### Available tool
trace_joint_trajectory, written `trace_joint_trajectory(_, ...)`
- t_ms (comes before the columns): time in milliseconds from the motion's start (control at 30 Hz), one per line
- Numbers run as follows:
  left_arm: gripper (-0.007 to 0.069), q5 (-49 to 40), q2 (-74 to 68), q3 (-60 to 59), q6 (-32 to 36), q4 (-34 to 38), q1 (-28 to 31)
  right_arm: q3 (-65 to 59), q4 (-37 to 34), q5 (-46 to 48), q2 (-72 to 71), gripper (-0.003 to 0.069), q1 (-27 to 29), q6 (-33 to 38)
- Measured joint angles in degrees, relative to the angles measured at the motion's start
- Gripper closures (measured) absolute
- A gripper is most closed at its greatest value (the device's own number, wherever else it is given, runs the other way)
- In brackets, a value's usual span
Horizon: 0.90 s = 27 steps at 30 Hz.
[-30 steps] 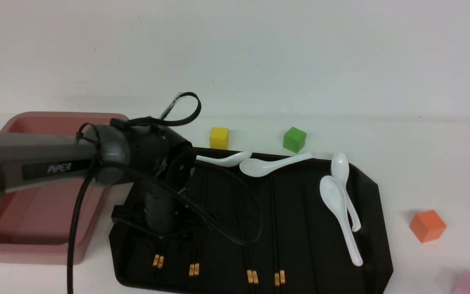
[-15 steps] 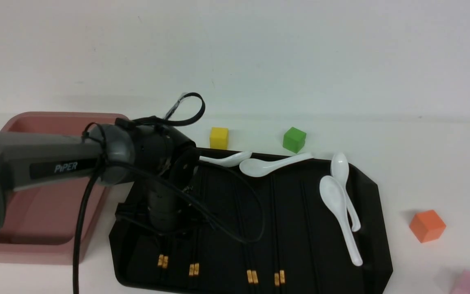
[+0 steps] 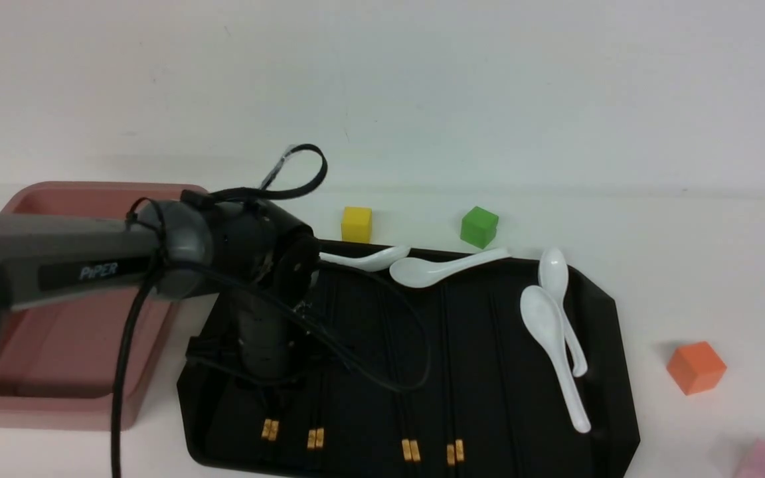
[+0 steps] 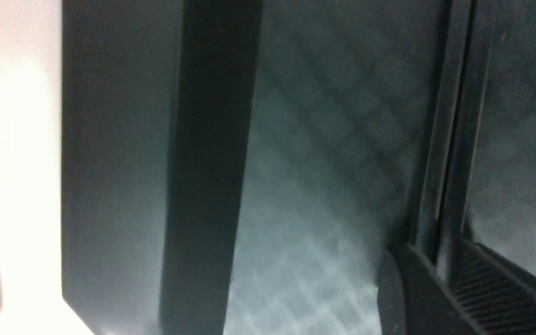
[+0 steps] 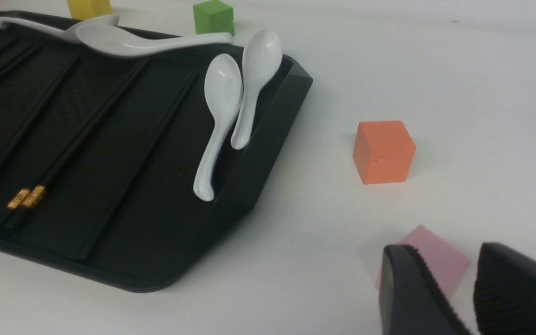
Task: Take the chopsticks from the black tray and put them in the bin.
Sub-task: Use the left arm to grab a pair of chopsticks, then use the left arm to put the chopsticks into the lunch box
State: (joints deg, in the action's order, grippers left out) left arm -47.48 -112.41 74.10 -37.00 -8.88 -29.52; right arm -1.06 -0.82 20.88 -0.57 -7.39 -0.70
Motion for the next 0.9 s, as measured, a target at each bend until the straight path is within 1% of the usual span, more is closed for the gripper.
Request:
trace_joint_trajectory(167, 0.0512, -1.7, 7.4, -0.1, 0.0, 1.6, 0.0, 0.0, 0.0, 0.0, 0.0, 0.0419, 0.0, 0.0)
trace_joint_trajectory(200, 0.0512, -2.9, 11.5, 0.0, 0.0, 1.6, 0.0, 0.0, 0.0, 0.0, 0.0, 0.0419, 0.0, 0.0)
trace_joint_trajectory(267, 0.0512, -4.7, 15.2, 0.4, 0.0, 1.4, 0.1, 0.0, 0.0, 0.0, 0.0, 0.0419, 0.0, 0.0)
trace_joint_trajectory(400, 0.0512, -8.9, 21.9, 2.5, 0.8, 1.4, 2.3, 0.0, 0.0, 0.0, 0.0, 0.0419, 0.0, 0.0)
trace_joint_trajectory(500, 0.0512, -12.0, 26.1, 3.5, 3.3, 1.5, 9.9, 0.0, 0.0, 0.0, 0.0, 0.0419, 0.0, 0.0)
trace_joint_trajectory(567, 0.0512, -14.3, 26.9, 3.5, 5.1, 1.6, 17.5, 0.0, 0.0, 0.0, 0.0, 0.0419, 0.0, 0.0)
trace_joint_trajectory(600, 0.0512, -14.9, 26.9, 3.4, 6.1, 1.7, 20.3, 0.0, 0.0, 0.0, 0.0, 0.0419, 0.0, 0.0)
trace_joint_trajectory(667, 0.0512, -14.5, 26.2, 2.2, 8.8, 2.5, 27.6, 0.0, 0.0, 0.0, 0.0, 0.0419, 0.0, 0.0)
trace_joint_trajectory(700, 0.0512, -14.1, 26.1, 1.6, 9.6, 2.8, 29.3, 0.0, 0.0, 0.0, 0.0, 0.0419, 0.0, 0.0)
trace_joint_trajectory(767, 0.0512, -11.8, 24.7, -0.6, 12.2, 4.6, 34.8, 0.0, 0.0, 0.0, 0.0, 0.0419, 0.0, 0.0)
trace_joint_trajectory(900, 0.0512, -7.3, 21.4, -3.5, 15.5, 6.5, 38.2, 0.0, 0.0, 0.0, 0.0, 0.0419, 0.0, 0.0)
